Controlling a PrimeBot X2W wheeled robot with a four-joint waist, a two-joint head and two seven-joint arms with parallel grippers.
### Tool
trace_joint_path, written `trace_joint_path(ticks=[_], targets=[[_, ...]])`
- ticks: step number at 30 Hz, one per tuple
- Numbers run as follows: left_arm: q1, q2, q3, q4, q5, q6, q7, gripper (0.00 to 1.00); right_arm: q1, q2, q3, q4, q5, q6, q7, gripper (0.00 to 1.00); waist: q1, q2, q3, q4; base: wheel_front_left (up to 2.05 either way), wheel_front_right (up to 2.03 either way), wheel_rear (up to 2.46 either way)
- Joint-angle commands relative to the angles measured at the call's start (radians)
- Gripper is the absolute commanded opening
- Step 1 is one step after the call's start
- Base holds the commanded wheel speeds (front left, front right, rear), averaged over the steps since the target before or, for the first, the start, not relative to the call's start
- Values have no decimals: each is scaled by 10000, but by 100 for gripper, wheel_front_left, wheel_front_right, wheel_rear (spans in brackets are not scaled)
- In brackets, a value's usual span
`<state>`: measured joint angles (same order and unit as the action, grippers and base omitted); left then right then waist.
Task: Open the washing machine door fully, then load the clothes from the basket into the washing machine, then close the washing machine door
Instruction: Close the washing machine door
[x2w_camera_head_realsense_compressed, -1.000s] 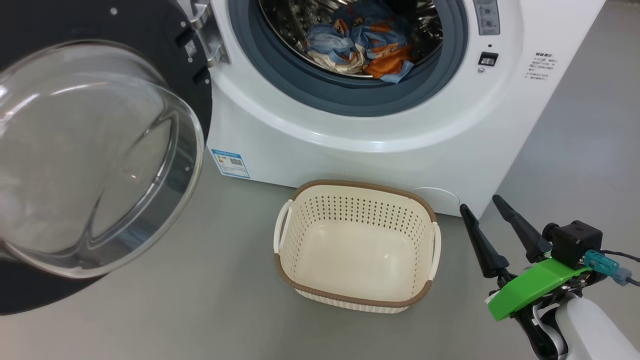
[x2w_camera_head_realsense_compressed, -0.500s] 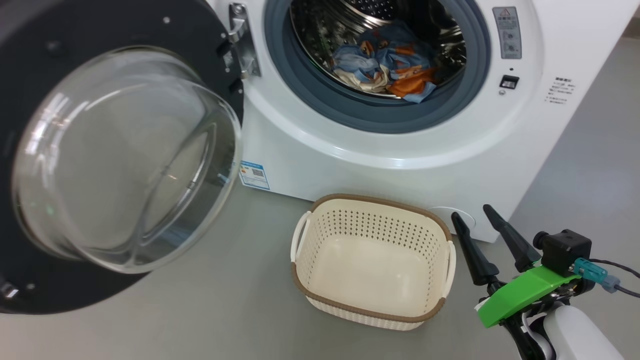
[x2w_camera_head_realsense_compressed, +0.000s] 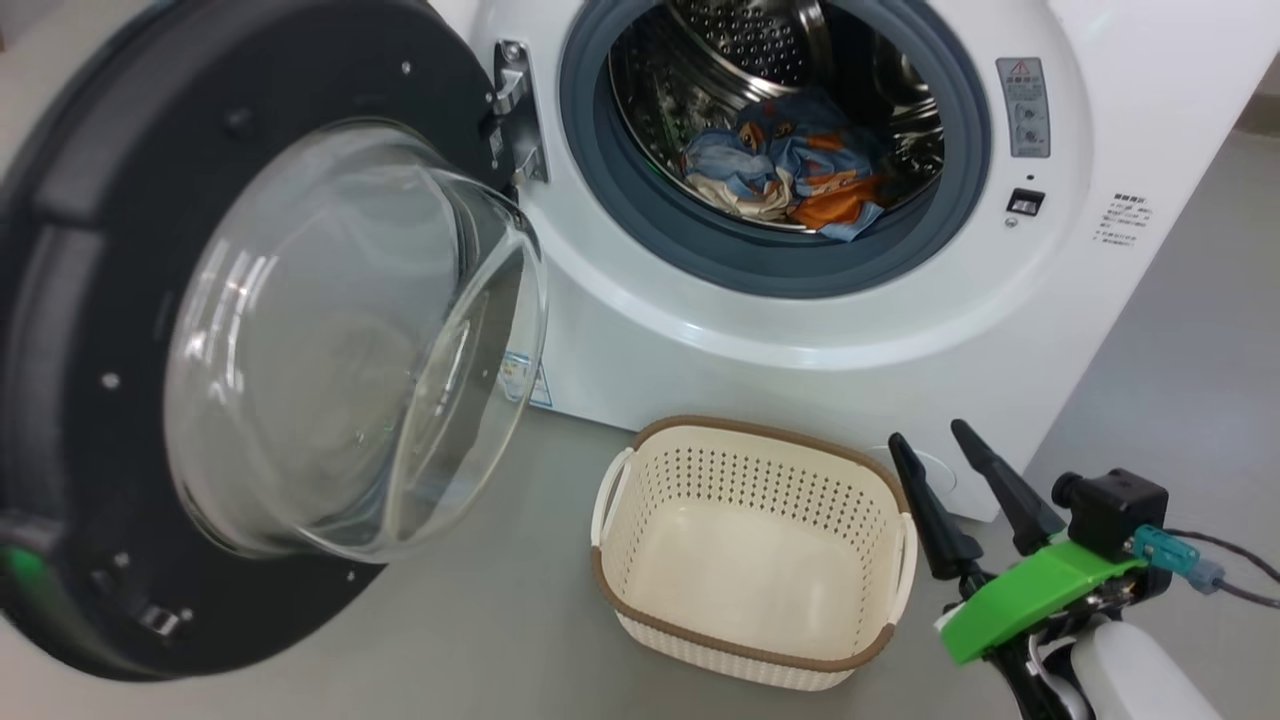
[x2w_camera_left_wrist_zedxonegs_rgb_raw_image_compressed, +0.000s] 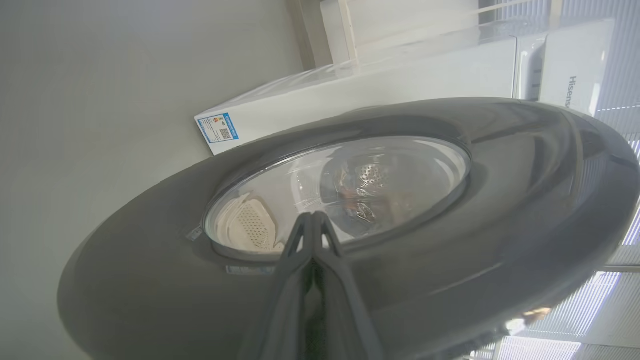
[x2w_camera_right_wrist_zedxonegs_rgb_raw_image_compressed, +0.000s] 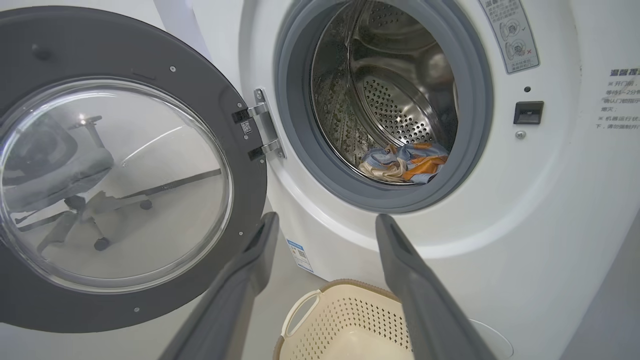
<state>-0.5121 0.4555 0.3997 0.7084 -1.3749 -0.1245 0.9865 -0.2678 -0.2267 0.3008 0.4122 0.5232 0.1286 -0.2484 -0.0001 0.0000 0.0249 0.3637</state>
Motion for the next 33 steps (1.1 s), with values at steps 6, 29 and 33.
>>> trace_joint_path(ticks=[6,29,33], targets=[[978,13,-22,-1735,-475,38,1144,0,415,148,95,-310,106,21,-132,100,1,0,-336,-109,0,0,0],[3583,-2091,-1048,-8032,-843,1269,2038,0,546,324,-99,-483,2,21,-133,100,1,0,-454,-1753,0,0,0],[3534,-2339,-1183,-8235,-859,1256,1940,0,533,372,-153,-493,-14,21,-133,100,1,0,-391,-2142,0,0,0]])
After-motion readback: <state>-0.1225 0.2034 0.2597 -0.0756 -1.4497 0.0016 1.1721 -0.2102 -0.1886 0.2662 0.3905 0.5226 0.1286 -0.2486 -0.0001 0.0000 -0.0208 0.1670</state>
